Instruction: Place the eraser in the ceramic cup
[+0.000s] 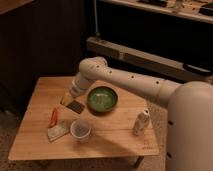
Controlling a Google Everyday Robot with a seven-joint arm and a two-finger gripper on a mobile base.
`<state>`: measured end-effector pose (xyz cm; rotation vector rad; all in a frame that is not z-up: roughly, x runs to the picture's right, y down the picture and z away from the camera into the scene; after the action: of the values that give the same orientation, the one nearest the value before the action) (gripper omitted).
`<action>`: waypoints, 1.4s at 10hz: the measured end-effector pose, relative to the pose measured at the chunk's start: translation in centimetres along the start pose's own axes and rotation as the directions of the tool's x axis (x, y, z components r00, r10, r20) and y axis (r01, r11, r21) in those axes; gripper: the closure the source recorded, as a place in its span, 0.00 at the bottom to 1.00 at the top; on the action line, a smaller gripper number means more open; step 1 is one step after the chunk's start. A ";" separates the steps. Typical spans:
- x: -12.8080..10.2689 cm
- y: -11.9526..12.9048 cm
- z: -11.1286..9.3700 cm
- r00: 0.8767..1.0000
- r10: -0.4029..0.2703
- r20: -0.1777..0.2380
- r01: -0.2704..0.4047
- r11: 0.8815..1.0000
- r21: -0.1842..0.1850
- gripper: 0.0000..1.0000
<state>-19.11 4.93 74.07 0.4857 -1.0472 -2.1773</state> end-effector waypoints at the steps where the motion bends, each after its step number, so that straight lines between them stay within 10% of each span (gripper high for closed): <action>1: 0.2 -0.4 -0.1 1.000 -0.007 -0.006 0.007 1.000 0.002 0.97; 14: -1.0 -5.1 -4.8 0.992 0.031 -0.121 -0.034 0.999 -0.021 0.97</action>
<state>-17.70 5.31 67.11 0.5778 -0.9572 -2.1015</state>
